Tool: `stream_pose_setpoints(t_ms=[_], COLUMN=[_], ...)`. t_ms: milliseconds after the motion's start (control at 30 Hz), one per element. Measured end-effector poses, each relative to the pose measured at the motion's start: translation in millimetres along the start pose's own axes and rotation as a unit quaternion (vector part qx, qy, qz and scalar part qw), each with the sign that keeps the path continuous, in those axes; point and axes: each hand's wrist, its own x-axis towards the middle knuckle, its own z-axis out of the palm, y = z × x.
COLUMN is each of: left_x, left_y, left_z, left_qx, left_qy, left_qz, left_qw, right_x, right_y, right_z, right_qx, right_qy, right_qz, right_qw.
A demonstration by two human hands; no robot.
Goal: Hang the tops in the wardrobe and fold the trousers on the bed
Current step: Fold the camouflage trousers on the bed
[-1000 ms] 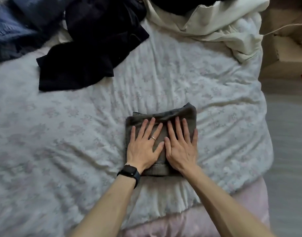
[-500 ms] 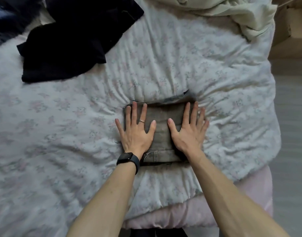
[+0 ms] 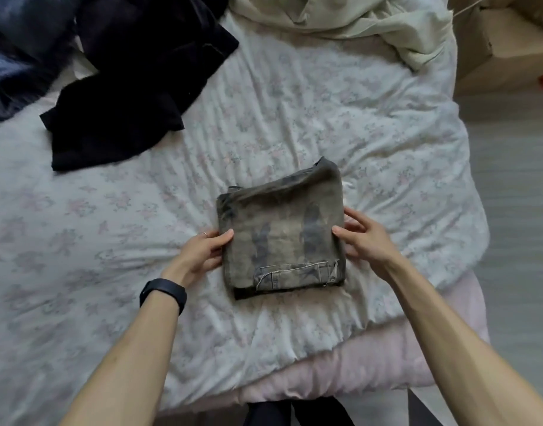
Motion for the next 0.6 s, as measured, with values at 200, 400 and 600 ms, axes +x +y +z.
stream_pose_setpoints(t_ms=[200,400,600], left_x=[-9,-45,-119], left_y=[9,3,3], left_z=[-4,8,4], left_qx=[0.068,0.060,0.049], left_qy=[-0.030,0.039,0.059], left_qz=[0.005,0.065,0.101], left_qw=[0.997,0.995,0.992], right_x=[-4,-26,-85], right_y=[-5,0,-30], right_z=[3,21,6], right_qx=[-0.033,-0.043,-0.009], right_qy=[0.003,0.077,-0.006], right_qz=[-0.007,-0.055,-0.032], right_qw=[0.999,0.995,0.999])
